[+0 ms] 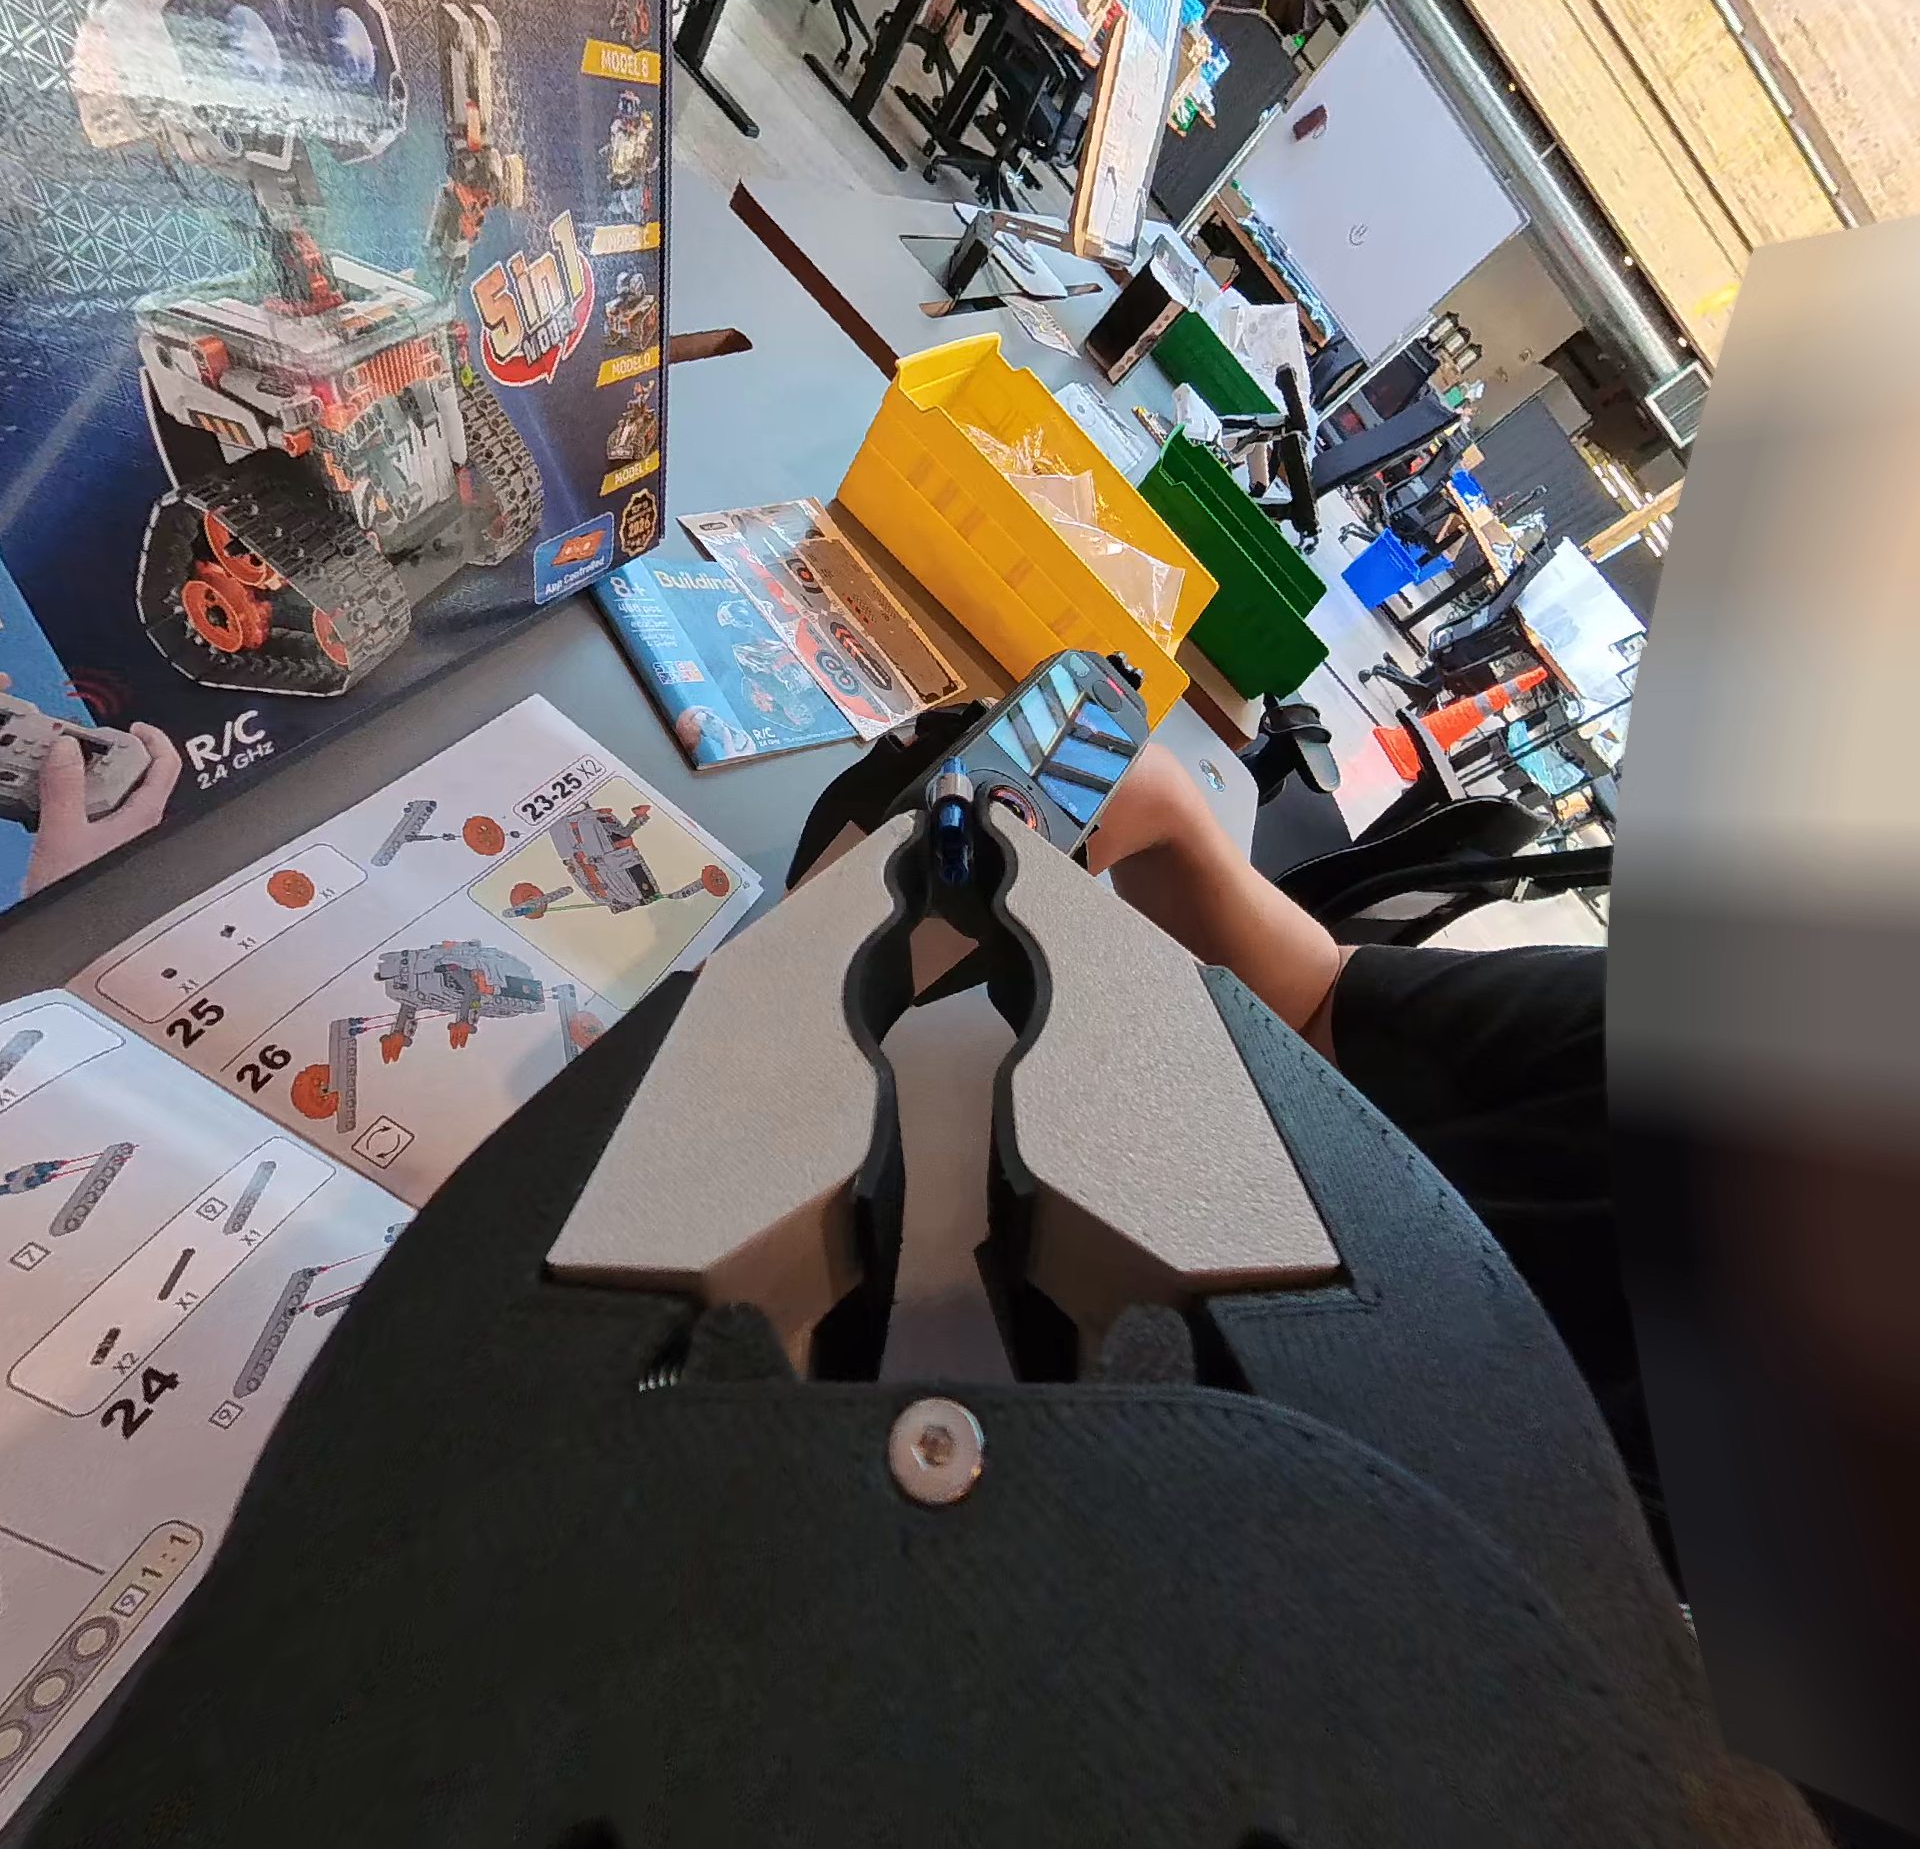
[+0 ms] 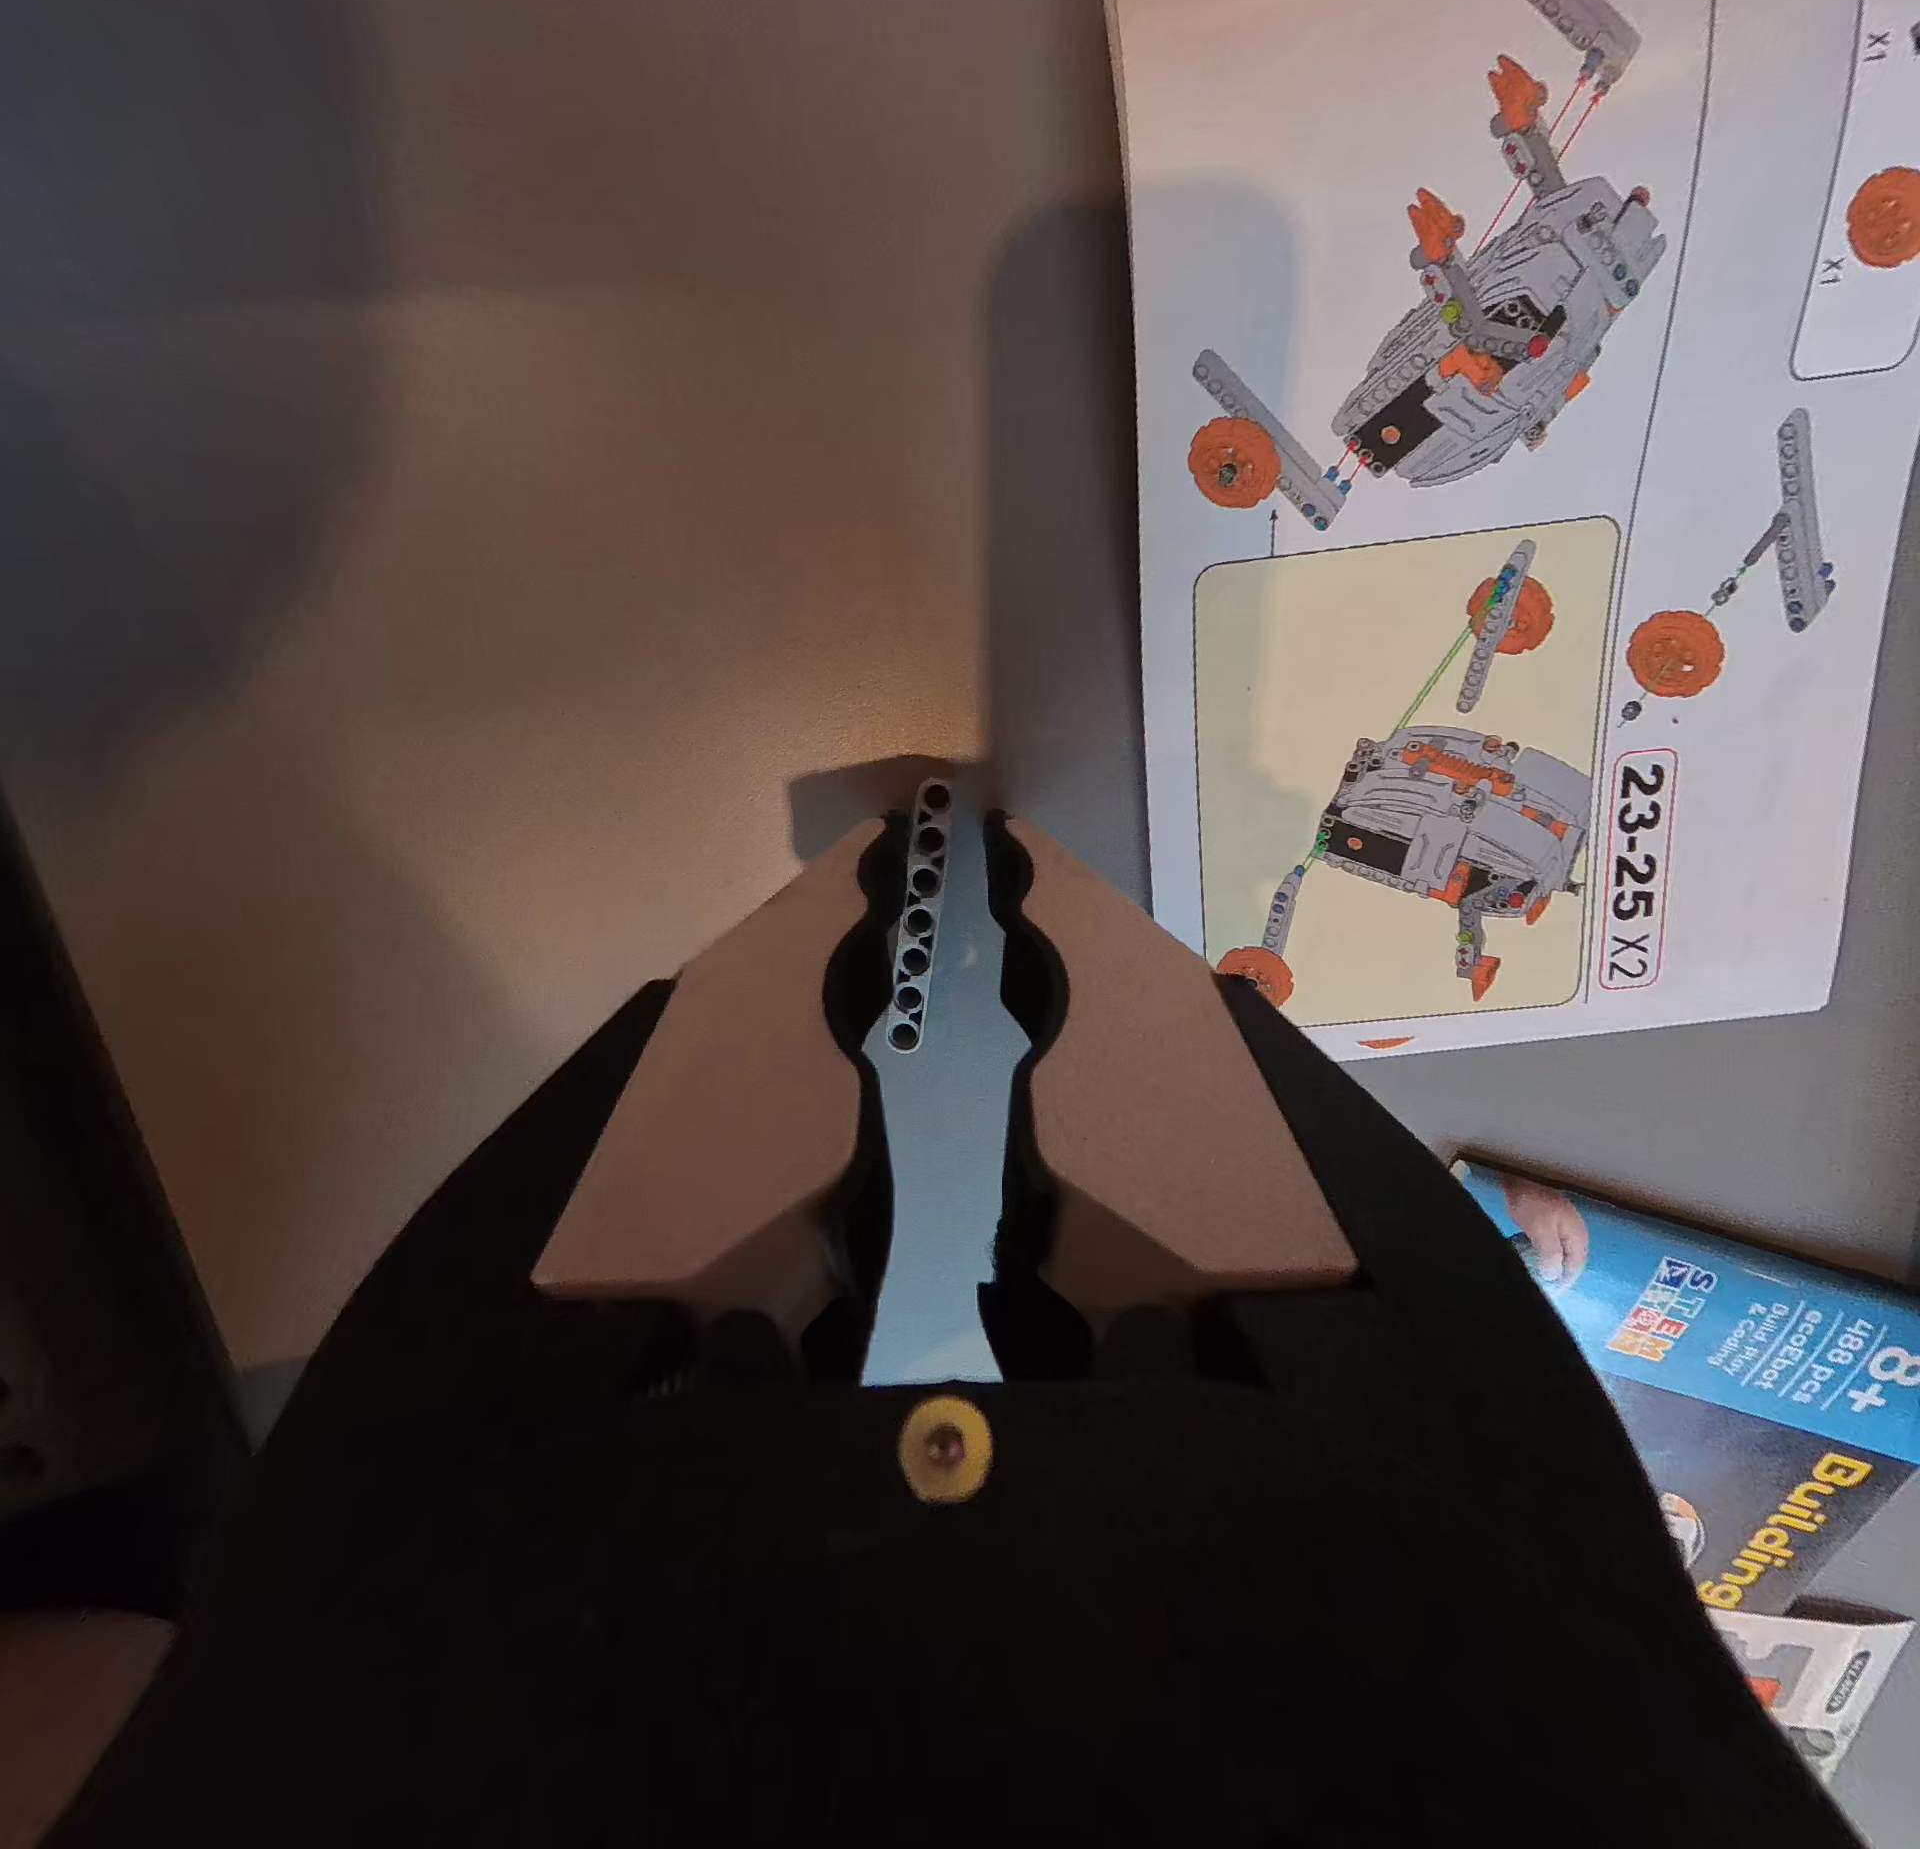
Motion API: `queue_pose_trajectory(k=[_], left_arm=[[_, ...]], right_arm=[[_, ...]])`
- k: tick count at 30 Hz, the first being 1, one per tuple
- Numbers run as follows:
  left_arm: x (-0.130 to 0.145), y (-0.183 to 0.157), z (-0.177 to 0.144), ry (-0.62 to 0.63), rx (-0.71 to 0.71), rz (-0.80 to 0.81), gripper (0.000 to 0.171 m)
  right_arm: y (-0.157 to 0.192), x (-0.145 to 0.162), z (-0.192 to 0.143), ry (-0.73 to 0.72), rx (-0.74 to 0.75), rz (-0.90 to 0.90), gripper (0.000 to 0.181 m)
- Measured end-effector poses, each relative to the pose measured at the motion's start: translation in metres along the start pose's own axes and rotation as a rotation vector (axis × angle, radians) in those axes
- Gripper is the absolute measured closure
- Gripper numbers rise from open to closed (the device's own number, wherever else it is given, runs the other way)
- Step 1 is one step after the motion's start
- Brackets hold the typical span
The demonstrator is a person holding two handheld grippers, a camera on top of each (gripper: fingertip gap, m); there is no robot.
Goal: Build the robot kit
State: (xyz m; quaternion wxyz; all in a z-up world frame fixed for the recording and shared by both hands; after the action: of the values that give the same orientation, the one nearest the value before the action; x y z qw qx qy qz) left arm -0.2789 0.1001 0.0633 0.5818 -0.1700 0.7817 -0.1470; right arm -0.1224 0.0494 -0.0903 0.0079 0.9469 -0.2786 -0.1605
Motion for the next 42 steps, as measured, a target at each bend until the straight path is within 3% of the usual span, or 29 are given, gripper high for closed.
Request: queue_pose_trajectory(k=[3,14,16,25,28,31,36,42], left_arm=[[0.000,0.000,0.000,0.002,-0.003,-0.002,0.167],[0.001,-0.002,0.000,0.011,0.008,0.004,0.167],[0.000,-0.003,0.000,0.010,0.007,0.007,0.167],[0.001,-0.003,0.002,0.017,0.013,0.007,0.166],[0.001,-0.003,0.002,0.020,0.013,0.008,0.166],[0.002,0.000,0.001,0.019,0.001,0.002,0.166],[0.002,0.002,0.000,0.011,0.000,-0.004,0.166],[-0.002,-0.002,0.010,-0.031,0.096,0.002,0.166]], right_arm=[[0.000,0.000,-0.001,-0.002,-0.013,-0.003,0.176],[-0.001,-0.004,-0.004,-0.056,-0.035,0.009,0.169],[-0.002,-0.004,-0.004,-0.054,-0.033,0.007,0.177],[-0.006,-0.003,-0.001,-0.046,-0.014,0.011,0.164],[-0.006,-0.002,0.001,-0.048,-0.025,0.004,0.175],[-0.007,-0.002,-0.001,-0.058,-0.027,0.007,0.176],[-0.008,-0.008,-0.028,-0.258,-0.109,0.024,0.176],[-0.019,-0.011,-0.092,-0.745,-0.357,0.107,0.175]])
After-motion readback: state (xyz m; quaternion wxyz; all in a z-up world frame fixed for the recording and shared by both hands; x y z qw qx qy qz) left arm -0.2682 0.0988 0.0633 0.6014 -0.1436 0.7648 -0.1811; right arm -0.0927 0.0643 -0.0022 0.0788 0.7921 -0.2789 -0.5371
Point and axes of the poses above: each gripper's, where its closed fingertips meet, z out along the fingers, x out of its underside, y = z × x across the jaws, the point moved 8 cm from there along -z, back along the fingers, and after that the axes turned 13 degrees about z, right-handed, at the moved point
